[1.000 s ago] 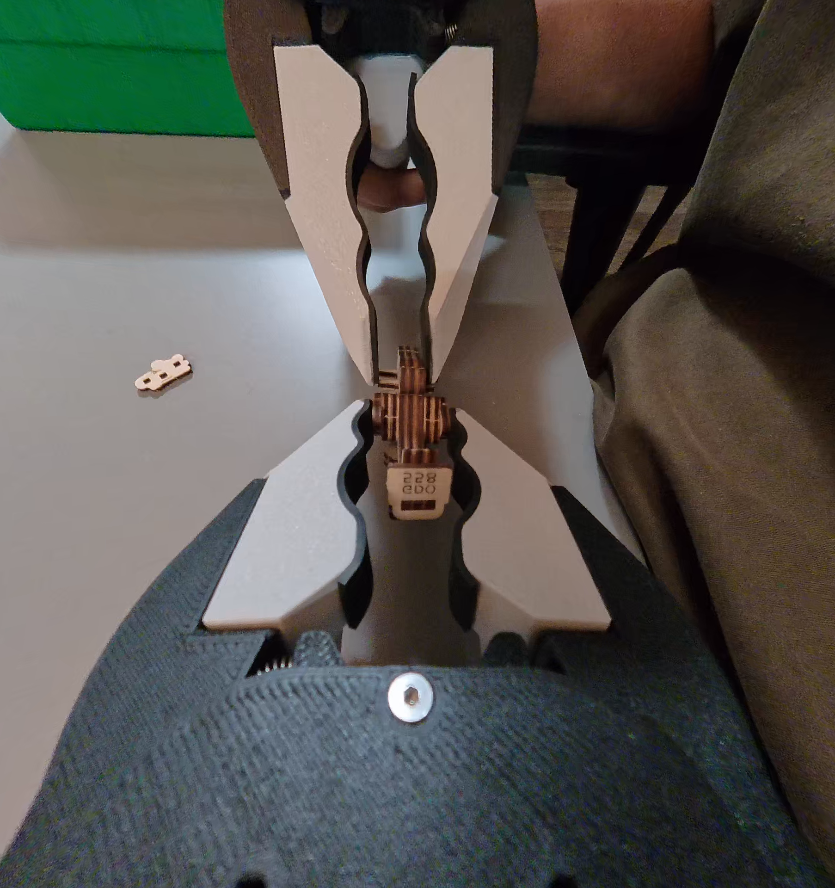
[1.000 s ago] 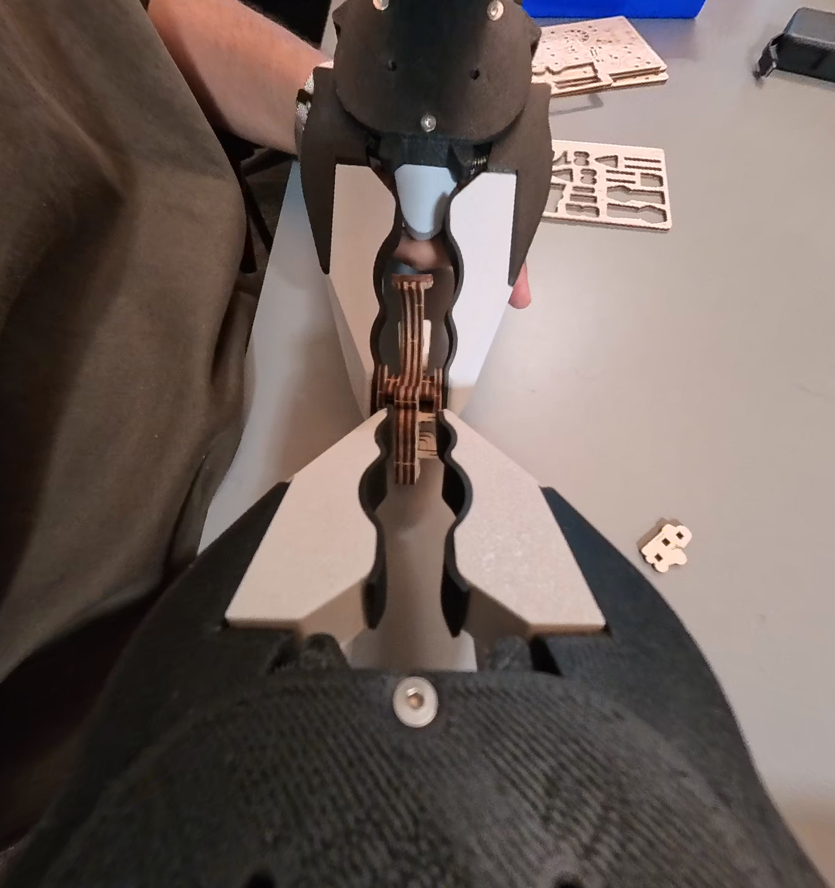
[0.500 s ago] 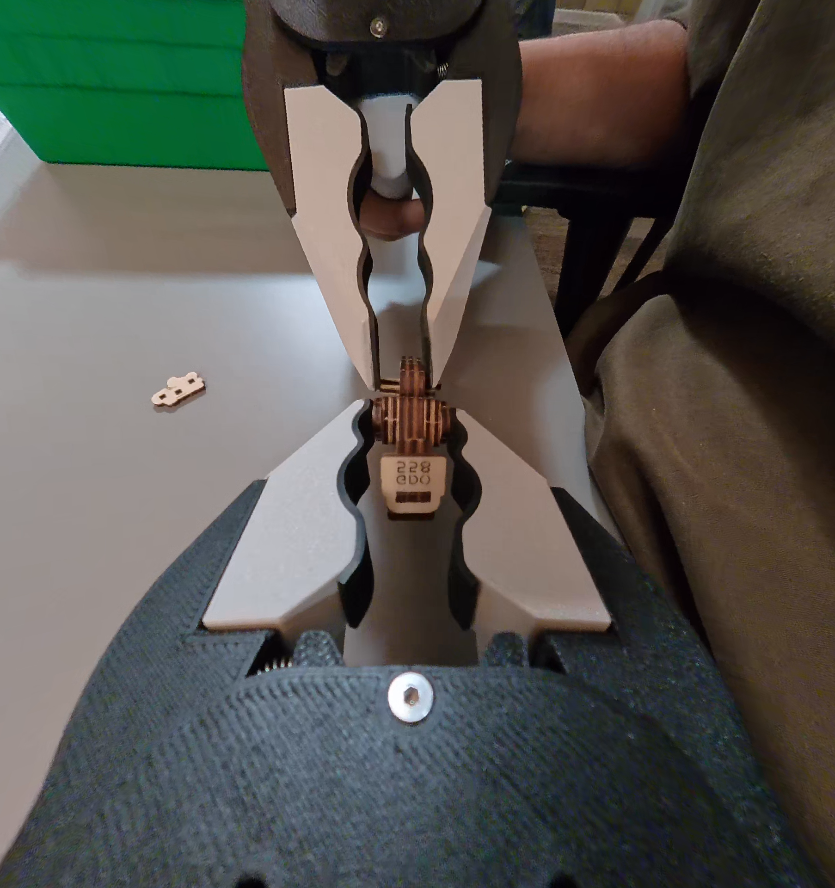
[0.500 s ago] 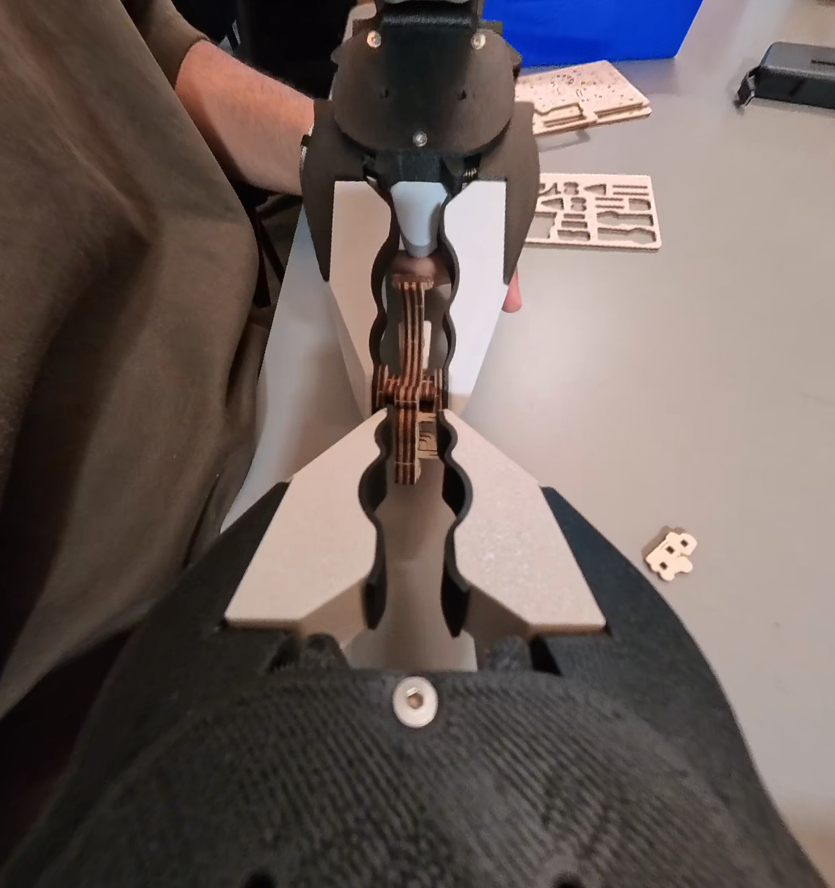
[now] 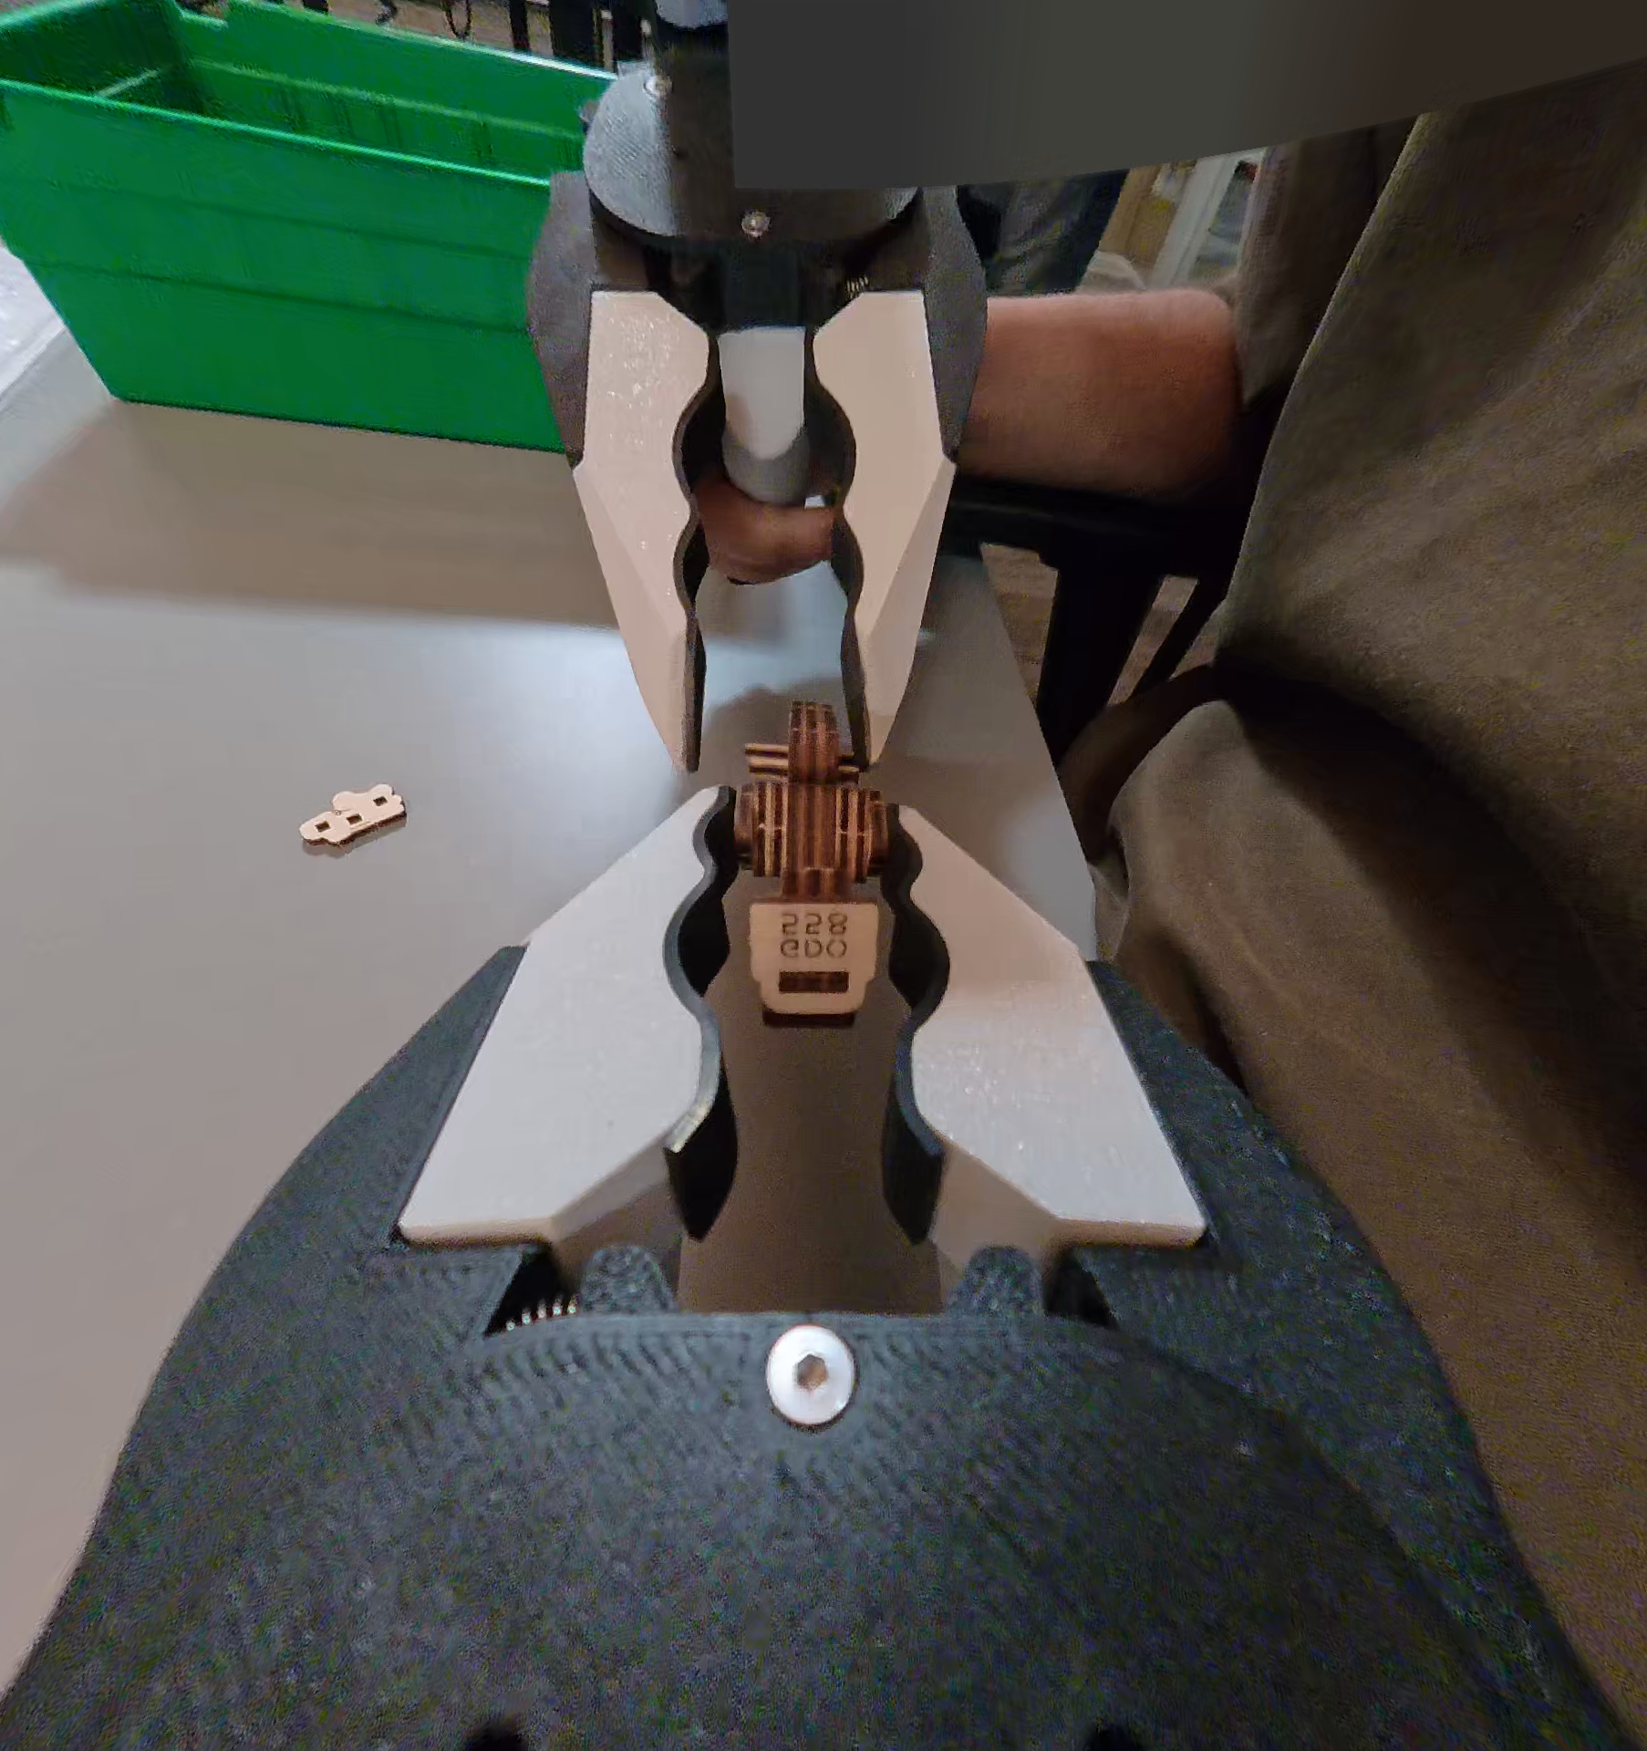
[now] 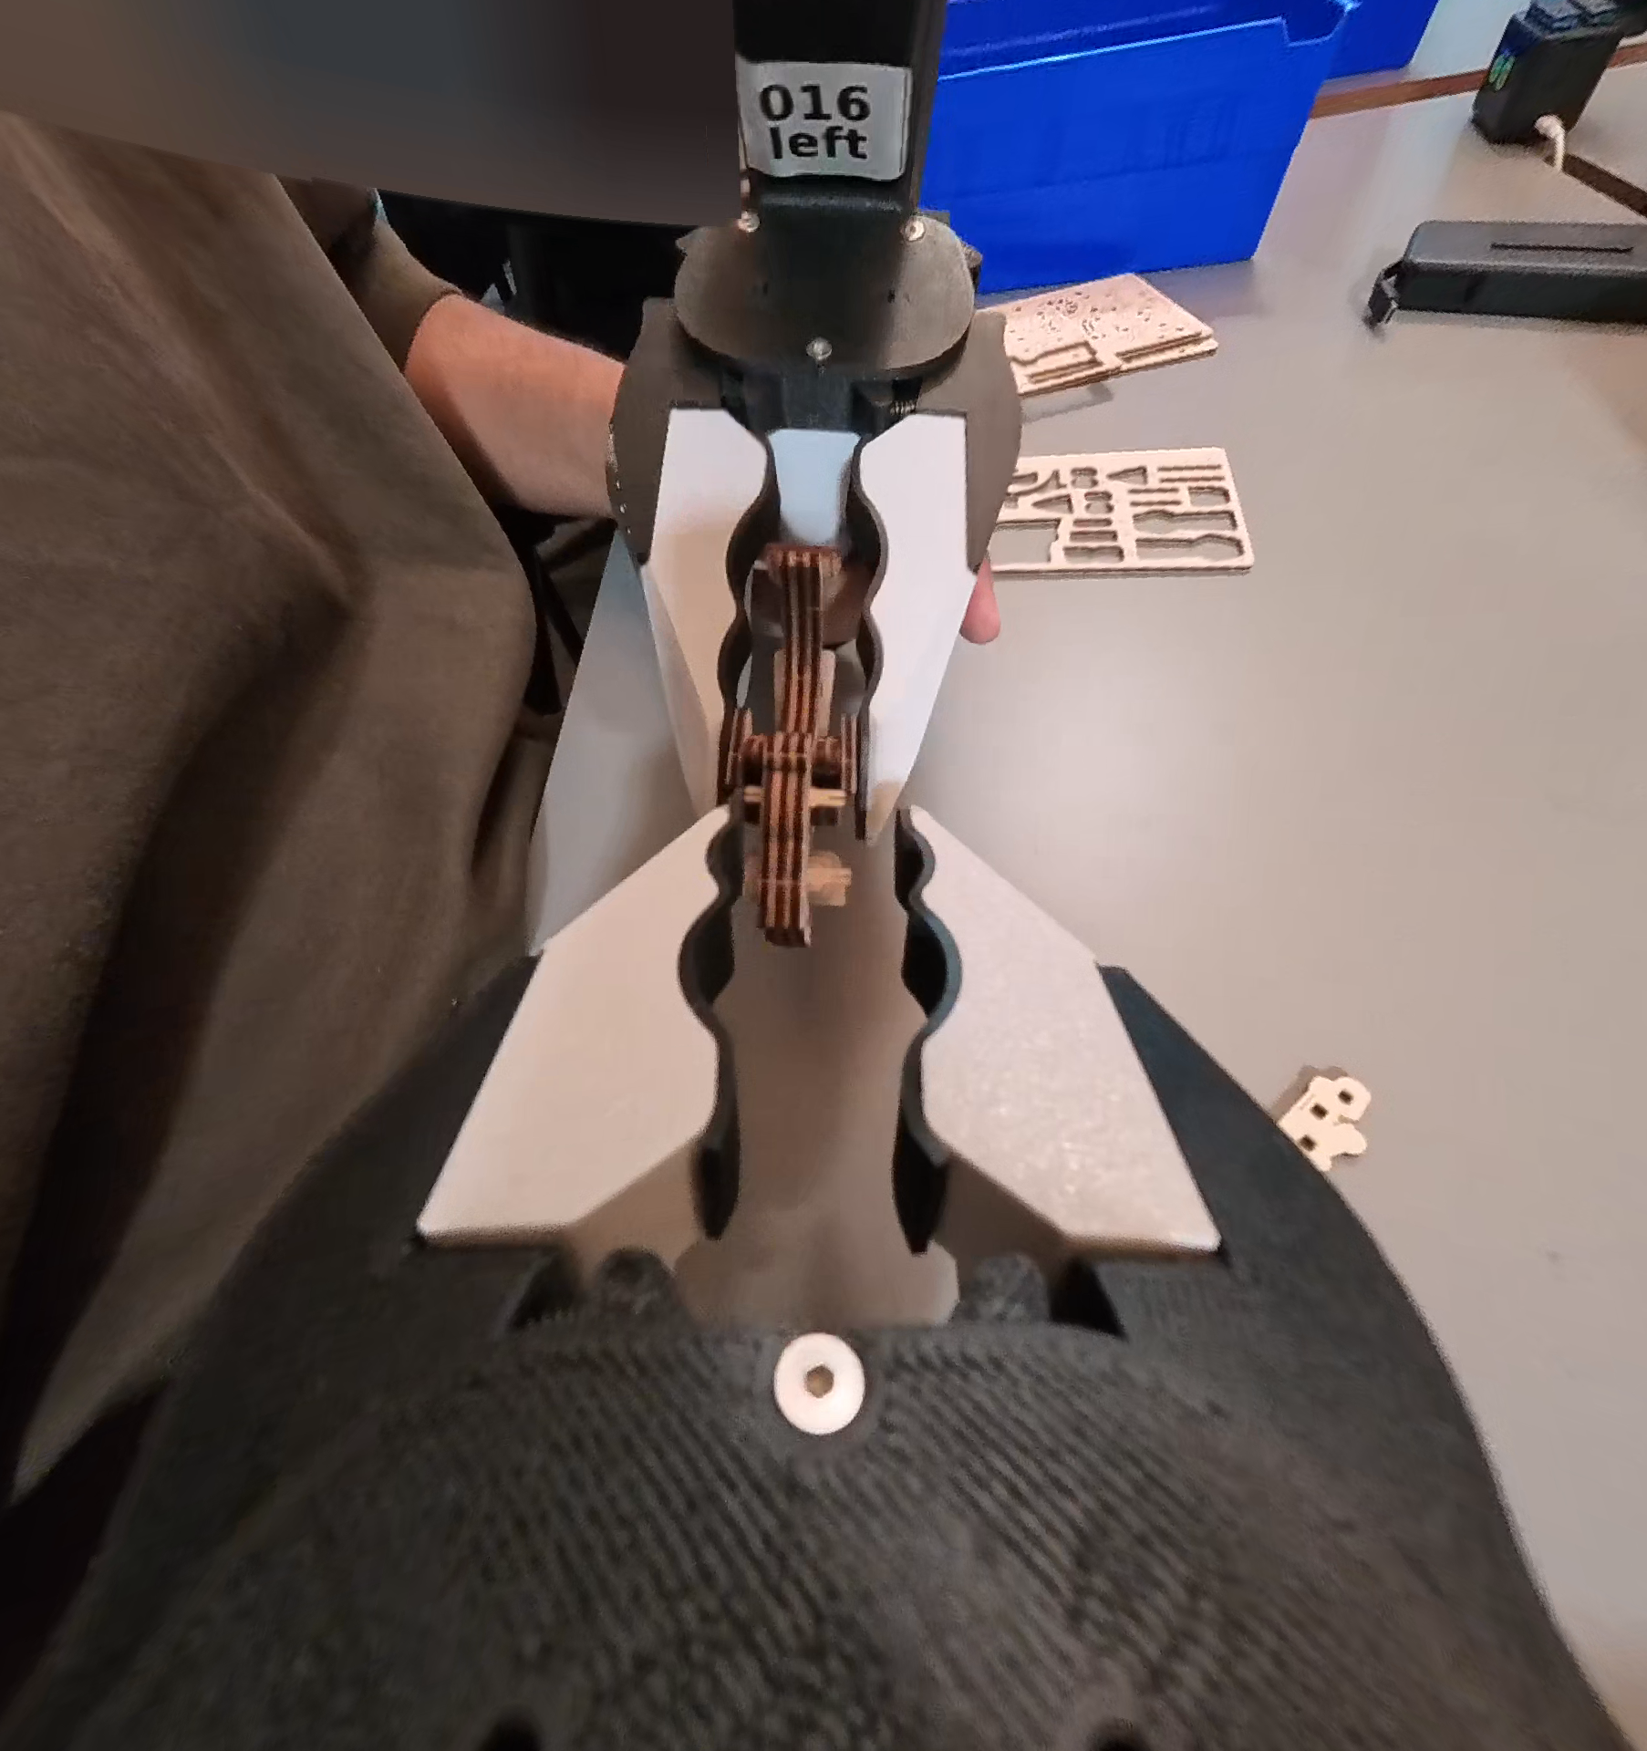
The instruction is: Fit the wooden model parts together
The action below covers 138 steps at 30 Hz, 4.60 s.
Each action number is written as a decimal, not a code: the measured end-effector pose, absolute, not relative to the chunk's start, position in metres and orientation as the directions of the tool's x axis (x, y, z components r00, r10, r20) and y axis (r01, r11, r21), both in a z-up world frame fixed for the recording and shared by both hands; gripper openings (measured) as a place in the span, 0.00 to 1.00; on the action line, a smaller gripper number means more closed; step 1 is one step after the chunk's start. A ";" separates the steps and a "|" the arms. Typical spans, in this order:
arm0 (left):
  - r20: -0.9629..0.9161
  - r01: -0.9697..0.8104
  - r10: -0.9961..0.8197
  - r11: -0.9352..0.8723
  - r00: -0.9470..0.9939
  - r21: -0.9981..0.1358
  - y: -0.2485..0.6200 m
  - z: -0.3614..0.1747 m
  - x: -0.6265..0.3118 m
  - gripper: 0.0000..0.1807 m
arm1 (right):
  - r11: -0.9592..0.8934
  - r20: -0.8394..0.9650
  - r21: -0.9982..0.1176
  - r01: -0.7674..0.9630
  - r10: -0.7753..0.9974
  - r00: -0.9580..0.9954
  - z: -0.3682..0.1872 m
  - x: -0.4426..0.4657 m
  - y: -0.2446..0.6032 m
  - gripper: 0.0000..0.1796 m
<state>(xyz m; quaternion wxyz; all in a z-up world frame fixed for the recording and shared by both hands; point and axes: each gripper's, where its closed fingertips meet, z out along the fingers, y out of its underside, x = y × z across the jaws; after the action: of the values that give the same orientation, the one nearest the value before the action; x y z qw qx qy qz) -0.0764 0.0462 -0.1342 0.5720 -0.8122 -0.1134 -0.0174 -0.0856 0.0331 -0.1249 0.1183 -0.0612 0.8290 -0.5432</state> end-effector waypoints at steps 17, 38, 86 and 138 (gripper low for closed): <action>0.221 0.243 0.117 -0.244 0.968 -0.939 0.047 -0.121 -0.071 0.16 | 0.343 -0.175 -0.936 0.073 -0.279 -0.944 -0.112 -0.077 0.032 0.10; 0.261 0.271 0.078 -0.185 0.962 -0.945 0.047 -0.111 -0.067 0.15 | 0.332 -0.191 -0.939 0.092 -0.280 -0.941 -0.100 -0.074 0.031 0.09; -0.040 0.047 0.256 -0.323 0.966 -0.945 0.050 -0.122 -0.083 0.15 | 0.271 -0.083 -0.963 0.018 -0.229 -0.970 -0.100 -0.087 0.031 0.13; -0.259 -0.092 0.367 -0.414 0.893 -0.906 0.050 -0.118 -0.095 0.15 | 0.295 0.038 -0.953 -0.072 -0.120 -0.992 -0.099 -0.098 0.027 0.19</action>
<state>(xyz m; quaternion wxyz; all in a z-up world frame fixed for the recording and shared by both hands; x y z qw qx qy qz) -0.0946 0.0496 -0.1179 0.5346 -0.8129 -0.0846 0.2149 -0.0983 0.0272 -0.0991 0.0203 -0.0596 0.8045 -0.5906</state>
